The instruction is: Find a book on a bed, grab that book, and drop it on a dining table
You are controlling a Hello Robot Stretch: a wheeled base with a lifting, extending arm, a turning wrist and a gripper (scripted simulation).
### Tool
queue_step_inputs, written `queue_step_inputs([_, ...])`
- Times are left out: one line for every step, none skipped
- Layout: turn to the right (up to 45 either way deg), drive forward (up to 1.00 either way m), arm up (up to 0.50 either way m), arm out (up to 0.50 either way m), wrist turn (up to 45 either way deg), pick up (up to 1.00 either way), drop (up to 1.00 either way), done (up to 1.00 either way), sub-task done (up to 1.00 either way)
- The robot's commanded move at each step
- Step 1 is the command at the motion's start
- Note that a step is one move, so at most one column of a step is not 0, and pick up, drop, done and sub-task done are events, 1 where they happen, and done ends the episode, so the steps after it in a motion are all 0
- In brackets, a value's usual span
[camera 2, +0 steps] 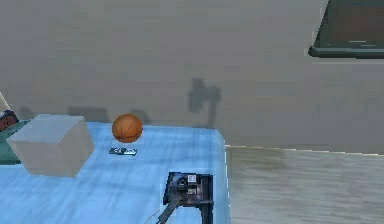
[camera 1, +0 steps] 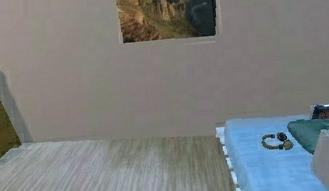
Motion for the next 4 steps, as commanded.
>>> queue_step_inputs([0.0, 0.0, 0.0, 0.0, 45.0, 0.0, 0.0, 0.0, 0.0])
queue_step_inputs([0.0, 0.0, 0.0, 0.0, 45.0, 0.0, 0.0, 0.0, 0.0])
queue_step_inputs([0.0, 0.0, 0.0, 0.0, 45.0, 0.0, 0.0, 0.0, 0.0])
queue_step_inputs([0.0, 0.0, 0.0, 0.0, 9.0, 0.0, 0.0, 0.0, 0.0])
